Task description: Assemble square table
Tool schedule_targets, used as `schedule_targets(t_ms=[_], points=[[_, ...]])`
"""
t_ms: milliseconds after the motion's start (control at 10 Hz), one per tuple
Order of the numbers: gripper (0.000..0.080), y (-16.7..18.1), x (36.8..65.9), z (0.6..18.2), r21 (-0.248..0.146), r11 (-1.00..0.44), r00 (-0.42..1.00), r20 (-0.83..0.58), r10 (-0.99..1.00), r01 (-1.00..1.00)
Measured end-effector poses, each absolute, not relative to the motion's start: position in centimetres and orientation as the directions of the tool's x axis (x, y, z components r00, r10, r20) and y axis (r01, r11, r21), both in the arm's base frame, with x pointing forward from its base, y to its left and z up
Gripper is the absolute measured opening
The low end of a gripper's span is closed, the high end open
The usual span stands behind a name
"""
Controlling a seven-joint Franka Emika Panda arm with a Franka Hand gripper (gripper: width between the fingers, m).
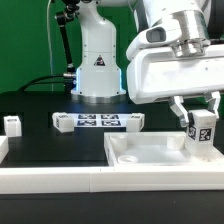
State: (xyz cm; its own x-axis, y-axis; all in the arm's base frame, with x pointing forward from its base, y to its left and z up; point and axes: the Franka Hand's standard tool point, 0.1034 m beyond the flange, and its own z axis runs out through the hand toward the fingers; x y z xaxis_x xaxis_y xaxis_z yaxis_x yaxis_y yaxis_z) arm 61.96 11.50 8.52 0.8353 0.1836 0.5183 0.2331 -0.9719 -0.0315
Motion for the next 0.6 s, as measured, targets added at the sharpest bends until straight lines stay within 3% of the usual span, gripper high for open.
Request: schedule_targets(t_ms=[600], points=[[0.0290,11.69,62.00,8.52,-0.006,-0.973,0.797,0.575,0.184,0.230]])
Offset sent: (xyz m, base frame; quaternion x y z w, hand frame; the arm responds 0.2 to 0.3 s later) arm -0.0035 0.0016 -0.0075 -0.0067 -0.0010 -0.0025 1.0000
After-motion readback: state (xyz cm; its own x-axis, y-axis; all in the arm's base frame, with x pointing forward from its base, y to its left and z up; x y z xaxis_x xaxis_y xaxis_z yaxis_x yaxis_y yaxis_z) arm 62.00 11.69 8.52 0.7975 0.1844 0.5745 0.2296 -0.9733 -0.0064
